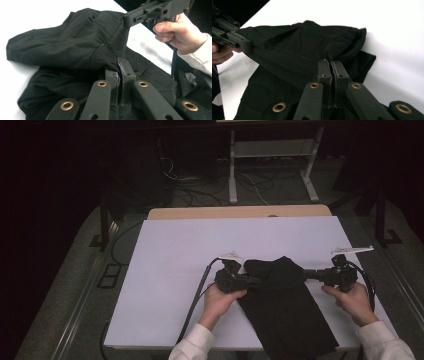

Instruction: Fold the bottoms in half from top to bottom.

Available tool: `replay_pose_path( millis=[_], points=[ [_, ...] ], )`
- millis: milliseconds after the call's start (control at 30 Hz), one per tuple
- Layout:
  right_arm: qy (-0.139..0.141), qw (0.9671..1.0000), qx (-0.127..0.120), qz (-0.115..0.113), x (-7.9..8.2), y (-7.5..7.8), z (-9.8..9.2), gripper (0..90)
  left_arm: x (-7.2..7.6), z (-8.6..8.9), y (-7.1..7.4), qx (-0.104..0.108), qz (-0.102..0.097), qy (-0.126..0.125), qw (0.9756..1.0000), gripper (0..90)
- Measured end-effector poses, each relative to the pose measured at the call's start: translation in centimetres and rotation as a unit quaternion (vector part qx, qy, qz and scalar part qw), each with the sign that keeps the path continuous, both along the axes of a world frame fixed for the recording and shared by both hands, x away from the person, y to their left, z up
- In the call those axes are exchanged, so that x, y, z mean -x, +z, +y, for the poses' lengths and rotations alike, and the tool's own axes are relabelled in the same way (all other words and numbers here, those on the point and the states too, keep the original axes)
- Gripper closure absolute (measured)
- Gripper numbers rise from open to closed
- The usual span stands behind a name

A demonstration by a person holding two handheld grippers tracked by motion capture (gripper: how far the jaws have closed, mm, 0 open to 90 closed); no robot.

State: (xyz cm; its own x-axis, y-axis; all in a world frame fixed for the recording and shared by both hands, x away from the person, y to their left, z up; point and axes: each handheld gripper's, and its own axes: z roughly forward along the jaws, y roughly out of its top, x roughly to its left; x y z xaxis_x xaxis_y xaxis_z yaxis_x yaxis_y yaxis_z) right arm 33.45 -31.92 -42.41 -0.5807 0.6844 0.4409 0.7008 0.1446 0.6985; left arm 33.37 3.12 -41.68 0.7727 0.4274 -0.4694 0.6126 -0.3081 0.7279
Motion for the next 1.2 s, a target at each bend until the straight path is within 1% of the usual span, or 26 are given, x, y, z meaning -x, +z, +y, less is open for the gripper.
replay_pose_path(
  millis=[33,100,167,267,367,500,567,700,833,933,1000,1067,1167,1200],
  points=[
    [0.001,1.0000,0.002,0.004,0.1,-0.1,0.1,86.3,0.1,0.0,-0.2,-0.006,0.003,-0.003,1.0000,86.2],
    [0.006,0.9999,0.008,0.008,0.2,-0.2,0.2,86.2,0.3,0.0,-0.3,-0.013,0.004,-0.006,0.9999,86.2],
    [0.010,0.9998,0.009,0.011,0.3,-0.3,0.3,86.3,0.4,0.1,-0.5,-0.012,0.006,-0.006,0.9999,86.2],
    [0.013,0.9997,0.010,0.016,0.4,-0.3,0.4,86.2,0.7,0.3,-0.9,-0.010,0.014,-0.005,0.9998,86.1],
    [0.016,0.9995,0.011,0.024,0.6,-0.4,0.4,86.2,0.9,0.3,-1.3,-0.012,0.018,-0.006,0.9997,85.1],
    [0.021,0.9990,0.015,0.038,0.8,-0.7,0.2,86.1,1.3,0.3,-1.9,-0.016,0.025,-0.009,0.9995,85.2],
    [0.022,0.9987,0.016,0.044,0.9,-0.8,0.2,86.1,1.4,0.3,-2.1,-0.022,0.027,-0.012,0.9993,85.2],
    [0.027,0.9980,0.021,0.054,1.1,-1.0,0.2,86.0,1.6,0.3,-2.5,-0.028,0.037,-0.017,0.9988,85.3],
    [0.033,0.9974,0.023,0.060,1.1,-1.2,0.2,85.1,1.7,0.2,-3.0,-0.033,0.044,-0.019,0.9983,85.5],
    [0.035,0.9971,0.027,0.062,1.2,-1.2,0.2,83.4,1.7,0.2,-3.3,-0.034,0.045,-0.018,0.9983,85.8],
    [0.033,0.9974,0.038,0.052,1.4,-1.1,0.3,76.6,1.7,0.2,-3.3,-0.035,0.045,-0.018,0.9982,85.8],
    [0.029,0.9975,0.054,0.035,1.6,-0.9,0.4,70.5,1.7,0.1,-3.4,-0.033,0.046,-0.019,0.9982,86.0],
    [0.025,0.9979,0.054,0.024,1.6,-0.8,0.6,56.8,1.7,0.0,-3.5,-0.032,0.044,-0.021,0.9983,86.0],
    [0.024,0.9979,0.055,0.024,1.5,-0.8,0.6,52.2,1.8,0.0,-3.5,-0.032,0.046,-0.020,0.9982,86.1]
  ],
)
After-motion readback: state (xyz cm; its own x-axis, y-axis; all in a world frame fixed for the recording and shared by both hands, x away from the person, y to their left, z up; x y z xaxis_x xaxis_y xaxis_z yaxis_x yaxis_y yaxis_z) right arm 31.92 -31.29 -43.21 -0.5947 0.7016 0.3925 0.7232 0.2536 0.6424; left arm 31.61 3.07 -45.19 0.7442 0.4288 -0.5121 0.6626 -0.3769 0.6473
